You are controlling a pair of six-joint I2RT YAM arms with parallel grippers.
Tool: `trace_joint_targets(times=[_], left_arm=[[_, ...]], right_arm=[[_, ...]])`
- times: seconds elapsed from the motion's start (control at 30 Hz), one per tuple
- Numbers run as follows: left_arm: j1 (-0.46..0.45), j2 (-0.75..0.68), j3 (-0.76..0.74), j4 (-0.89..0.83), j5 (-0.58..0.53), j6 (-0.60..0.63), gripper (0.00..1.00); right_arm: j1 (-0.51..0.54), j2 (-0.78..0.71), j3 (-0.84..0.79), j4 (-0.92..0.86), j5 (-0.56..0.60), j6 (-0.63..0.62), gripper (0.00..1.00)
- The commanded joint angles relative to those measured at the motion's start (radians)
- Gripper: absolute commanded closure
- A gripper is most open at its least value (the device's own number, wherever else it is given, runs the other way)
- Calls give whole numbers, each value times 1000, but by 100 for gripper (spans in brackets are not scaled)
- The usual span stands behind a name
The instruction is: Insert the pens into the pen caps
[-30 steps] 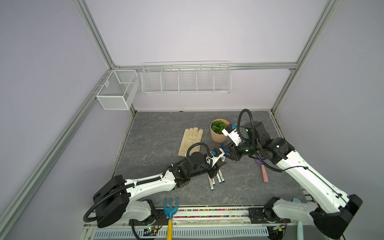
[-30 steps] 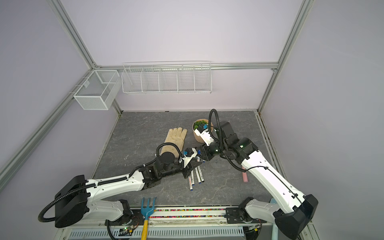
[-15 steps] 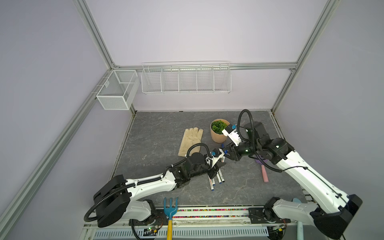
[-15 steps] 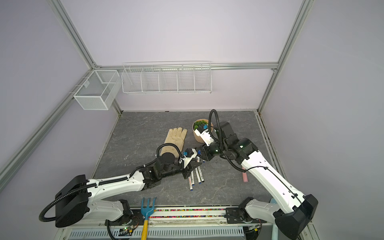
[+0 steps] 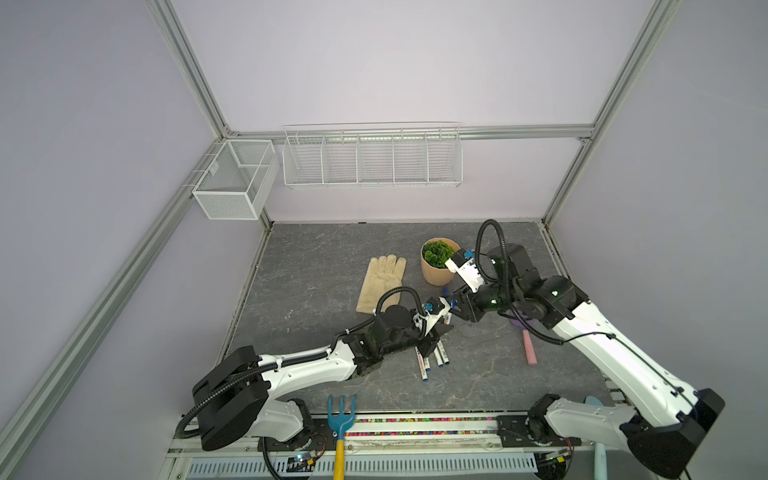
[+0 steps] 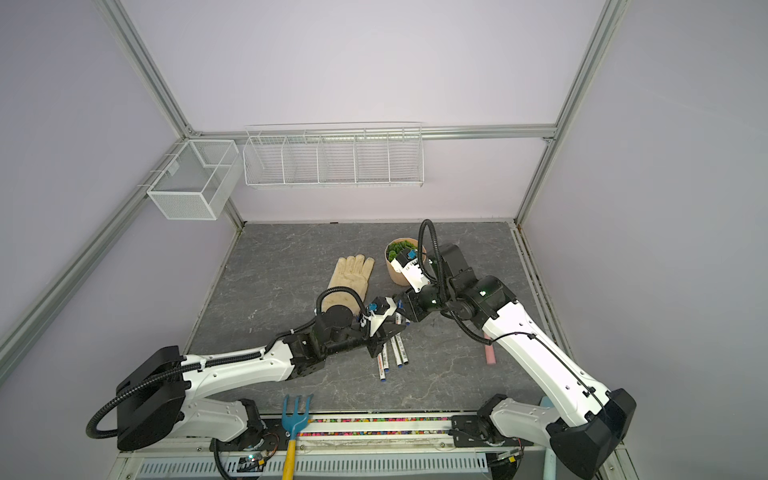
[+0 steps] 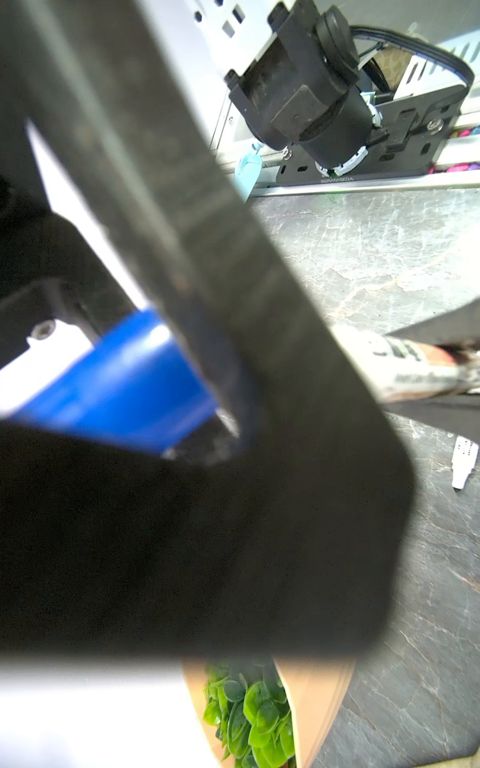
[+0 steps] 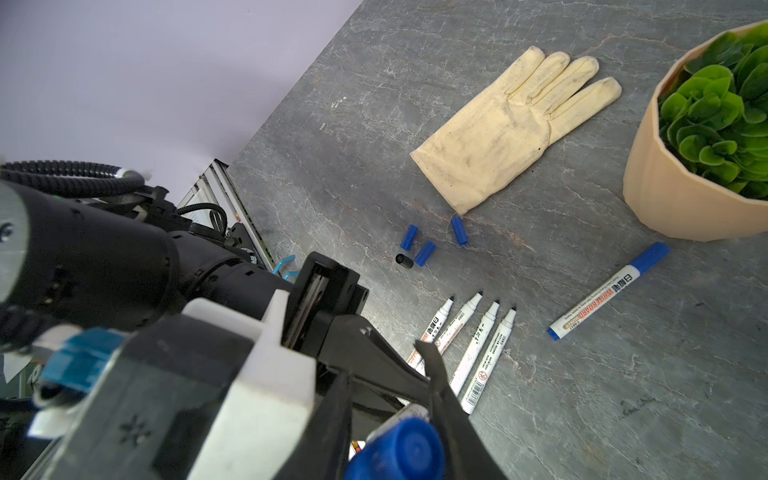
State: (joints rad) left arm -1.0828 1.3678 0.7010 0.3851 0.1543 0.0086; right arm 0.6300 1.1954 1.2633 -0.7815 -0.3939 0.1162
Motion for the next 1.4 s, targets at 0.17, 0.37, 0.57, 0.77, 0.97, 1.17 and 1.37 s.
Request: trace_joint_targets(times=[0.17,0.37,0.57,0.77,0.97,1.17,1.37], left_arm=[[-9,48,-26,-111,13,-6,100],[-9,39,-61,-96,5,-26,100],[-9,4,-97,-92,-20,-56,100],[-9,-27,-107,-107,-26,-54,100],[-9,-29,-86,-133,-32,-42,100],[-9,-39,-84,-140,-40,-50,100],[-9,-47,-82,-150,-53,-45,100]], right_arm=[[12,-25,-7,101,-95,16,80],[-19,-23,-18,145,-26,77,91],[-73,-25,-79,159,127,196,93],[-86,19,-294,146,361,360,90],[-87,157,-458,234,443,418,87],[-89,306,-487,295,499,446,83],[-90,383,-466,306,484,465,71]])
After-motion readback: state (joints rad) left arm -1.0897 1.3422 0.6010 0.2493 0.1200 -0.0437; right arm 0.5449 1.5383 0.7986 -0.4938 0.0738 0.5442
